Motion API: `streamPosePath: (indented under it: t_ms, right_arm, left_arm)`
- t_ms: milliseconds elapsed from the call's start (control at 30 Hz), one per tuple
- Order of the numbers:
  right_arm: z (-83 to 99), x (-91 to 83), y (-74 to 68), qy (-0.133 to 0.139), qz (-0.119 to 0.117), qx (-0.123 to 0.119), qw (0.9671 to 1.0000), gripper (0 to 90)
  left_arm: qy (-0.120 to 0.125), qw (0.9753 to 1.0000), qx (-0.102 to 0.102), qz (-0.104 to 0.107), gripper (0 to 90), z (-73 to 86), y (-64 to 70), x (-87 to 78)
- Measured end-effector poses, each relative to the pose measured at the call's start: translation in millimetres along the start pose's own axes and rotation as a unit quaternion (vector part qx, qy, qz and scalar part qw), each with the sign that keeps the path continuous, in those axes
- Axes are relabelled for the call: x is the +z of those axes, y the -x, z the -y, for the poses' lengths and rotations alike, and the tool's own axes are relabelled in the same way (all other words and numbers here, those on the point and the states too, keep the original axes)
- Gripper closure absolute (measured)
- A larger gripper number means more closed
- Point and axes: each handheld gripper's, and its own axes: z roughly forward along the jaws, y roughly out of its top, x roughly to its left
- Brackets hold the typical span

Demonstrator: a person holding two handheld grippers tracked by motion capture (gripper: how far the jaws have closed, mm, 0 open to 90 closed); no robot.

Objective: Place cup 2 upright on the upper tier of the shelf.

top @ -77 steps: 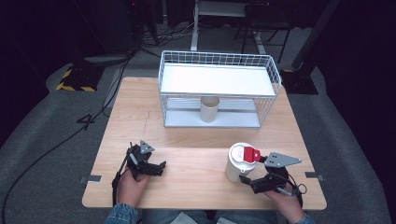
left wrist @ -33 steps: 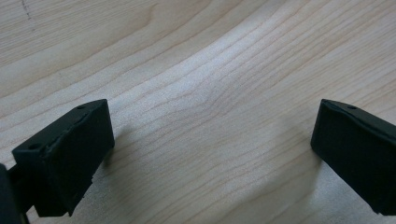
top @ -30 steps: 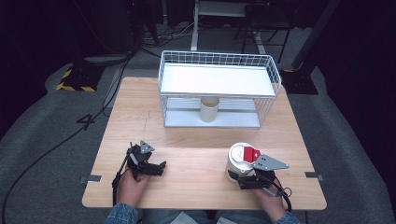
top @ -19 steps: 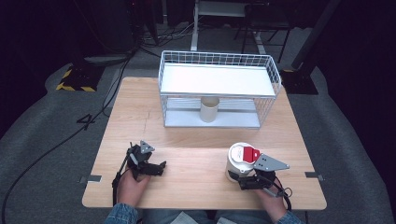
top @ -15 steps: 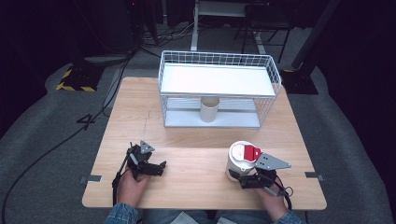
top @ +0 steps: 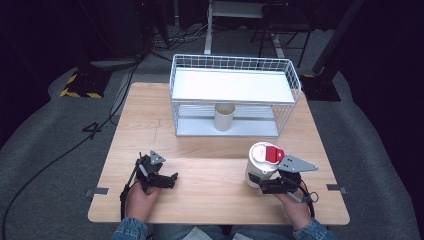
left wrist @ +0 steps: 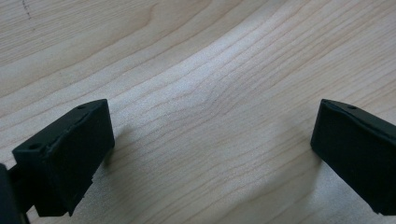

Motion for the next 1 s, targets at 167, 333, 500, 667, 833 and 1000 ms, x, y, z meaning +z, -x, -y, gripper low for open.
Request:
streamPosePath:
  t_ms: [167, 333, 500, 667, 833, 1000]
  right_arm:
    - [-14.6, -4.3, 2.8, 0.004, 0.004, -0.004, 1.0000, 12.3]
    - [-25.1, -5.5, 6.0, 0.006, 0.004, 0.003, 1.0000, 12.3]
    - [-38.8, -6.4, 9.6, 0.011, 0.004, 0.008, 0.9999, 12.3]
    - [-55.5, -7.4, 14.6, 0.013, 0.006, 0.005, 0.9999, 12.3]
    - [-71.7, -8.9, 21.4, 0.015, 0.011, 0.001, 0.9998, 12.3]
    - [-85.5, -9.7, 27.0, 0.016, 0.013, -0.003, 0.9998, 12.3]
  left_arm:
    - [0.000, 1.0000, 0.000, 0.000, 0.0, 0.0, 0.0, 0.0]
    - [0.000, 1.0000, 0.000, 0.000, 0.0, 0.0, 0.0, 0.0]
    - [0.000, 1.0000, 0.000, 0.000, 0.0, 0.0, 0.0, 0.0]
    - [0.000, 1.0000, 0.000, 0.000, 0.0, 0.0, 0.0, 0.0]
    - [0.000, 1.0000, 0.000, 0.000, 0.0, 0.1, 0.0, 0.0]
    - [0.000, 1.0000, 0.000, 0.000, 0.0, 0.1, 0.0, 0.0]
